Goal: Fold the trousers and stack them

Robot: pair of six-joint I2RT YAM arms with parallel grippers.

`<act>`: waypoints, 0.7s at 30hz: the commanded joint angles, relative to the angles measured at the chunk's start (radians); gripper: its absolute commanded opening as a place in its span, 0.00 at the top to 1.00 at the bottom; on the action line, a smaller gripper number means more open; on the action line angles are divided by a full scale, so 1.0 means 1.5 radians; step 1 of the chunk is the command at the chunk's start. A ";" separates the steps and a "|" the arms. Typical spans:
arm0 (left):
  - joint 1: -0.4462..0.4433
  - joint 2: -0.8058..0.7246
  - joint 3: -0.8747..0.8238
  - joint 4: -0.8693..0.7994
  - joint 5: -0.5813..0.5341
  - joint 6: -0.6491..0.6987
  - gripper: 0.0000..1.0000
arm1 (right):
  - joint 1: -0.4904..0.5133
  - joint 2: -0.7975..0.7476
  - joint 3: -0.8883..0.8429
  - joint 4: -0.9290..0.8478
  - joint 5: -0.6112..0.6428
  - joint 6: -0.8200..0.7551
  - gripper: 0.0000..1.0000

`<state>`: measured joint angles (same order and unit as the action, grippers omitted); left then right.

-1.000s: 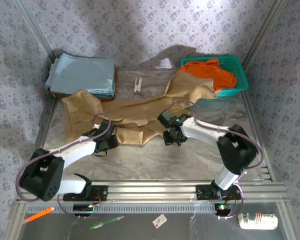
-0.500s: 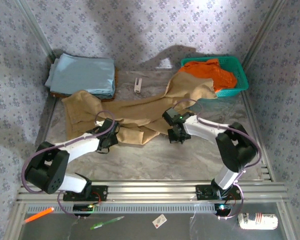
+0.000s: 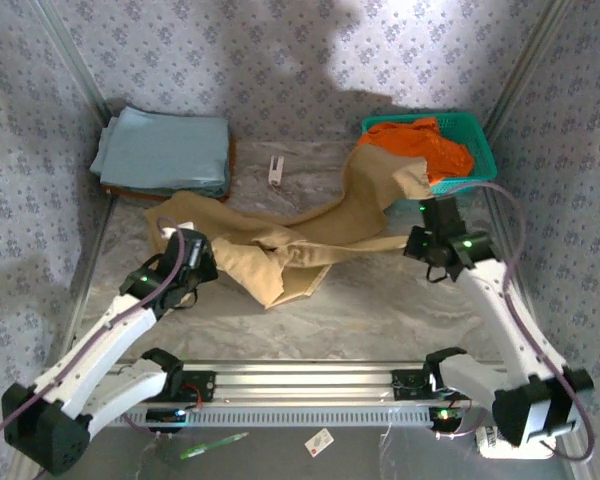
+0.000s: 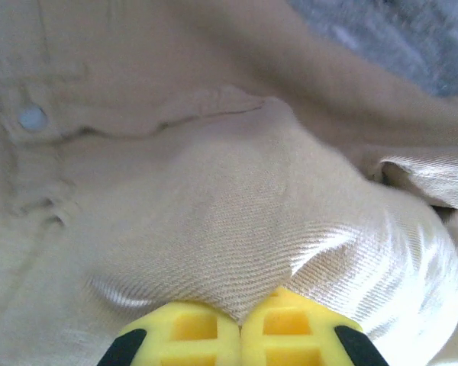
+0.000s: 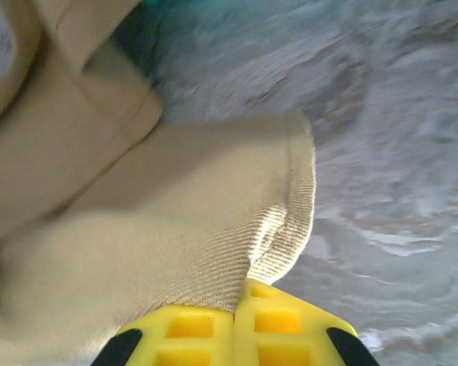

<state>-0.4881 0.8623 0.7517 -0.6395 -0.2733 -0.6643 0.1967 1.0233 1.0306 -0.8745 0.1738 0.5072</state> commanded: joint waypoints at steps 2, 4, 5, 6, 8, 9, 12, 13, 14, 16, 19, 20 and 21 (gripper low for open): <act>0.021 -0.048 0.042 -0.107 0.025 0.026 1.00 | -0.108 -0.044 0.027 -0.071 -0.023 -0.011 1.00; 0.028 -0.067 0.048 -0.124 0.040 0.025 1.00 | -0.161 -0.066 0.019 -0.072 -0.021 -0.011 1.00; 0.030 -0.076 0.050 -0.134 0.043 0.024 1.00 | -0.190 -0.077 0.014 -0.071 -0.029 -0.010 1.00; 0.031 -0.085 0.053 -0.146 0.044 0.024 1.00 | -0.224 -0.088 0.007 -0.068 -0.042 -0.007 1.00; 0.033 -0.098 0.059 -0.167 0.048 0.023 1.00 | -0.276 -0.106 -0.006 -0.055 -0.060 0.004 1.00; 0.034 -0.103 0.061 -0.172 0.053 0.024 1.00 | -0.299 -0.108 -0.008 -0.050 -0.077 0.010 1.00; 0.037 -0.121 0.081 -0.197 0.053 0.026 1.00 | -0.372 -0.104 0.005 -0.031 -0.166 0.029 1.00; 0.039 -0.126 0.089 -0.207 0.052 0.029 1.00 | -0.393 -0.103 0.013 -0.027 -0.198 0.035 1.00; 0.041 -0.129 0.098 -0.218 0.053 0.030 1.00 | -0.407 -0.103 0.019 -0.022 -0.217 0.044 1.00; 0.042 -0.136 0.107 -0.231 0.062 0.028 1.00 | -0.417 -0.110 0.032 -0.015 -0.233 0.054 1.00; 0.042 -0.155 0.106 -0.246 0.065 0.025 1.00 | -0.419 -0.131 0.048 -0.018 -0.247 0.057 1.00; 0.042 -0.160 0.103 -0.250 0.065 0.024 1.00 | -0.418 -0.140 0.049 -0.011 -0.254 0.049 1.00; 0.042 -0.163 0.097 -0.251 0.064 0.022 1.00 | -0.419 -0.145 0.047 -0.008 -0.257 0.049 1.00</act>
<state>-0.4316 0.6476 0.8822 -0.9741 -0.1787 -0.6365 -0.4240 0.8513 1.0569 -0.9234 -0.1425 0.5659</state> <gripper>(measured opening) 0.043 0.051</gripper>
